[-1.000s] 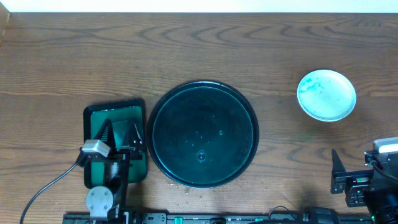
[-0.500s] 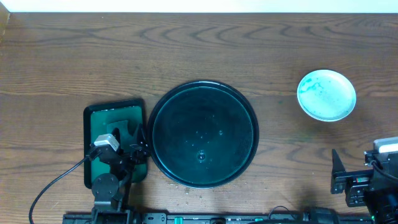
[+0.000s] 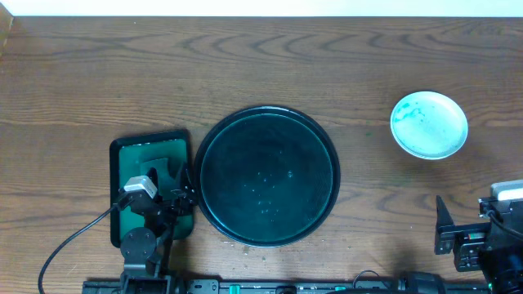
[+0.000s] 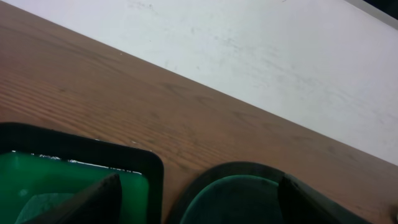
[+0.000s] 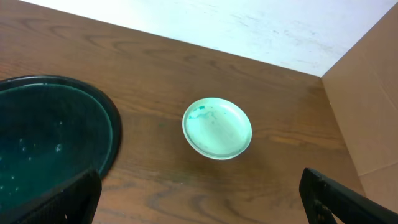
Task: Clean dirty plates on tray and stack at the side
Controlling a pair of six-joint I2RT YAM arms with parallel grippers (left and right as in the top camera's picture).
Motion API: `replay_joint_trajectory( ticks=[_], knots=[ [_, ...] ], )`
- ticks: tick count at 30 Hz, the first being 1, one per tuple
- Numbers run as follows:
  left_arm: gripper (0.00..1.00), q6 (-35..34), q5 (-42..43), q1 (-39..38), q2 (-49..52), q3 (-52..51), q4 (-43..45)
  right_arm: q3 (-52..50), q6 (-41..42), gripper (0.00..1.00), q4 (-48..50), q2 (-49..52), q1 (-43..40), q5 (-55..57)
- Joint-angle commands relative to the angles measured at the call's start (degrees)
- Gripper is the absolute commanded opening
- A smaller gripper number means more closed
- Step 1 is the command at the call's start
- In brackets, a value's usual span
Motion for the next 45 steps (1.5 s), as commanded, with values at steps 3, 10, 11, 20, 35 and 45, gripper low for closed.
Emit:
replay_joint_trajectory(
  ticks=[3,10,11,20,35,45],
  knots=[
    [0.80,1.18,0.11,-0.28,-0.39,-0.44,-2.69,0.04,-0.07,0.99,-0.04,0.24,0.70,0.26],
    [0.80,1.18,0.11,-0.28,-0.39,-0.44,-2.69,0.04,-0.07,0.99,-0.04,0.24,0.70,0.26],
    [0.80,1.18,0.11,-0.28,-0.39,-0.44,-2.69,0.04,-0.07,0.99,-0.04,0.24,0.70,0.26],
    [0.80,1.20,0.11,-0.28,-0.39,-0.44,-2.69,0.04,-0.07,0.99,-0.04,0.24,0.70,0.26],
    [0.80,1.18,0.11,-0.28,-0.39,-0.44,-2.69,0.04,-0.09,0.99,-0.04,0.24,0.70,0.28],
    [0.80,1.18,0.11,-0.28,-0.39,-0.44,-2.69,-5.03,-0.04,0.99,3.06,-0.20,1.57,-1.64]
  ],
)
